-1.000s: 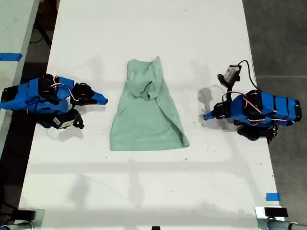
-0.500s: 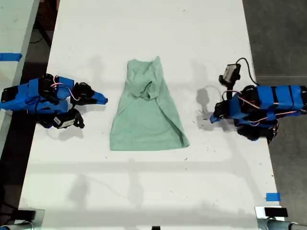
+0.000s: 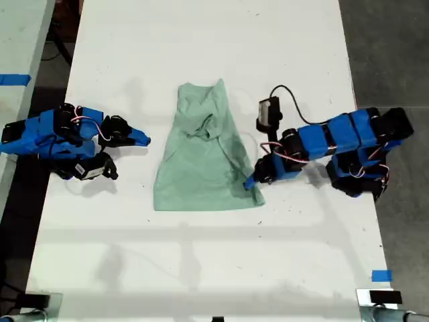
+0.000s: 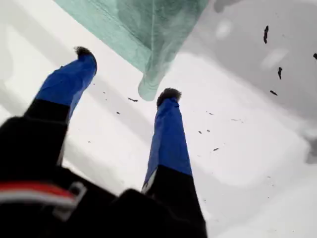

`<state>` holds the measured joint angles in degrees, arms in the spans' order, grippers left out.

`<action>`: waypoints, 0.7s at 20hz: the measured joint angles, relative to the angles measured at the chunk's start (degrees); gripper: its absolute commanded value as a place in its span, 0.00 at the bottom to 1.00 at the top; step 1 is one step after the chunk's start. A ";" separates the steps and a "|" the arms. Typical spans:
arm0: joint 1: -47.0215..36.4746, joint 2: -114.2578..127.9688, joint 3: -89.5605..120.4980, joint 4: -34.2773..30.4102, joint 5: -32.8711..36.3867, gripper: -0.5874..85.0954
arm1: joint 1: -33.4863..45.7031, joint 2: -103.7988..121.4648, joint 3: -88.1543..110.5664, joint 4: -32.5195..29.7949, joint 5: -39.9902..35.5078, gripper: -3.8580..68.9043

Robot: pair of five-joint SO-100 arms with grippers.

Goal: Fold t shirt

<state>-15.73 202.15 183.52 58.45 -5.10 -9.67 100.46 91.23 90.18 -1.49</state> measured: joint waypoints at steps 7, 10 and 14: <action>0.00 0.00 0.00 0.00 0.00 0.01 | 2.37 -3.25 10.63 -11.16 -1.76 0.37; 0.00 0.00 0.00 0.00 0.00 0.01 | 3.78 -3.25 15.64 -17.75 -2.99 0.35; 0.00 0.00 0.00 0.00 0.00 0.01 | 5.01 -3.25 21.36 -23.73 -4.13 0.27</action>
<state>-15.73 202.15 183.52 58.45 -5.10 -4.66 97.21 112.59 66.45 -5.62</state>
